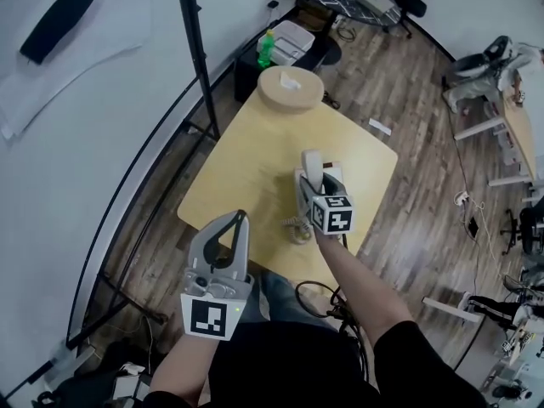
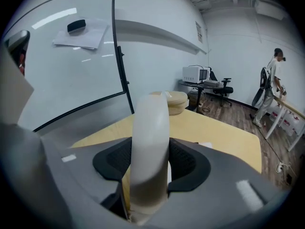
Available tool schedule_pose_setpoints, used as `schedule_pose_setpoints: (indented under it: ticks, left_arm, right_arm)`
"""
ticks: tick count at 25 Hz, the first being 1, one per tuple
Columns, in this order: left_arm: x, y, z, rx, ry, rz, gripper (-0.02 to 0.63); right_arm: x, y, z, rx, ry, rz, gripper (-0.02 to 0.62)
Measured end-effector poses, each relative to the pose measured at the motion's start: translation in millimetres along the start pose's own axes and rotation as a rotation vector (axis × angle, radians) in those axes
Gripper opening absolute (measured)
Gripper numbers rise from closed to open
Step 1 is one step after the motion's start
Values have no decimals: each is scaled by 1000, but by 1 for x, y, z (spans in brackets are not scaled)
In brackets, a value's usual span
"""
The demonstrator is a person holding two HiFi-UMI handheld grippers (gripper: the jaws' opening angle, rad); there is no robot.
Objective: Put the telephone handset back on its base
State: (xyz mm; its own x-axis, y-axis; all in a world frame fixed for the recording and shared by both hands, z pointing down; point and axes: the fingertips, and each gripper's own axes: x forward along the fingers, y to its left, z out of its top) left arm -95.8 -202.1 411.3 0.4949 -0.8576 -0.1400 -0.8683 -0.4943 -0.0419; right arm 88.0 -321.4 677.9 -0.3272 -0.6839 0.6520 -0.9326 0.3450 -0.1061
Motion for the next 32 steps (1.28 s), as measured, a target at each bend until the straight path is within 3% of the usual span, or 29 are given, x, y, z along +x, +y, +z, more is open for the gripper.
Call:
schedule_pose_setpoints:
  ticks: [14, 26, 32]
  left_arm:
    - [0, -5, -7, -16, 5, -17, 0]
    - [-1, -3, -10, -21, 7, -15, 0]
    - [-1, -7, -9, -27, 6, -12, 0]
  right_arm:
    - [16, -4, -52, 50, 181, -63, 229]
    - [18, -3, -65, -11, 280, -132, 230]
    - [17, -2, -80, -5, 338, -125, 233]
